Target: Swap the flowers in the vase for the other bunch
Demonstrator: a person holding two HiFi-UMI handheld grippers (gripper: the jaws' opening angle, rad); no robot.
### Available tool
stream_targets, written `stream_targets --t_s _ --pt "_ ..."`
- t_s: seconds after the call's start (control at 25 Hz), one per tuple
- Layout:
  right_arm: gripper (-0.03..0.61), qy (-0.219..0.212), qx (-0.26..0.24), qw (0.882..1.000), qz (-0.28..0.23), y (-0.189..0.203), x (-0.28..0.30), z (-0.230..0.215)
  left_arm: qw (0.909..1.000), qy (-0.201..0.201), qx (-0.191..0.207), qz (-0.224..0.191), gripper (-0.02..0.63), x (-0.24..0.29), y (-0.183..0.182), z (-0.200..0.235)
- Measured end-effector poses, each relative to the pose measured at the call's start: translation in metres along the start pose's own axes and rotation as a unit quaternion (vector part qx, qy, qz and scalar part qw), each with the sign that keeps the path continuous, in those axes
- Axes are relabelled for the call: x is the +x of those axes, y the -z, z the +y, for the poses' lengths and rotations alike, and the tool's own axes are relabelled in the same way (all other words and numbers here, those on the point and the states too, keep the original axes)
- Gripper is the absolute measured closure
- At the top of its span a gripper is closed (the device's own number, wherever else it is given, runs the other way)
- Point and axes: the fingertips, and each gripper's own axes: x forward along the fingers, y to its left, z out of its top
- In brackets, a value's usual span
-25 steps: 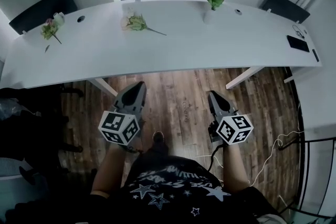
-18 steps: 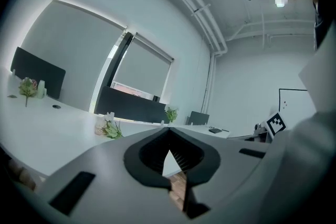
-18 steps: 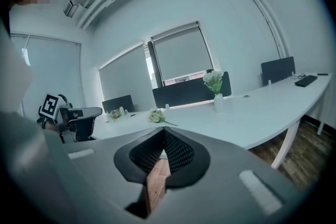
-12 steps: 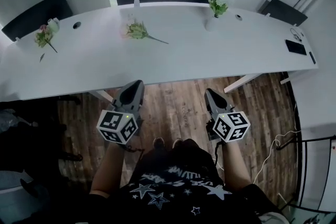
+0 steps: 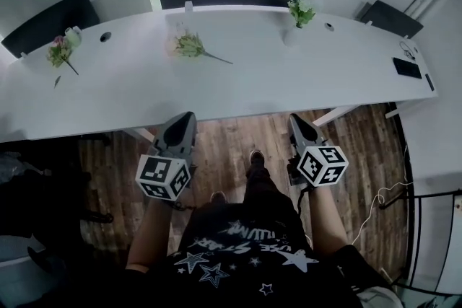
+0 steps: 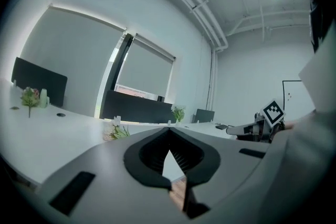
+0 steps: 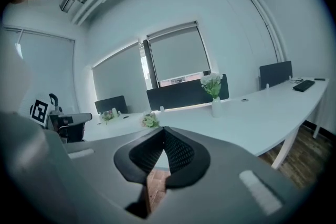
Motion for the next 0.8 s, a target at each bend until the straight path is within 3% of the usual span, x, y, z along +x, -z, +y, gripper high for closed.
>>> stream_targets --t_s 0.4,0.8 --pt "0.577 -0.048 -0.012 0.999 0.004 -0.005 0.048 -0.017 0.9997 -0.024 0.001 -0.009 0.606 0.032 -0.002 0.002" --pt "0.577 -0.054 0.005 0.998 0.011 -0.032 0.088 -0.143 0.9984 -0.055 -0.013 0.002 0.606 0.132 0.004 -0.025"
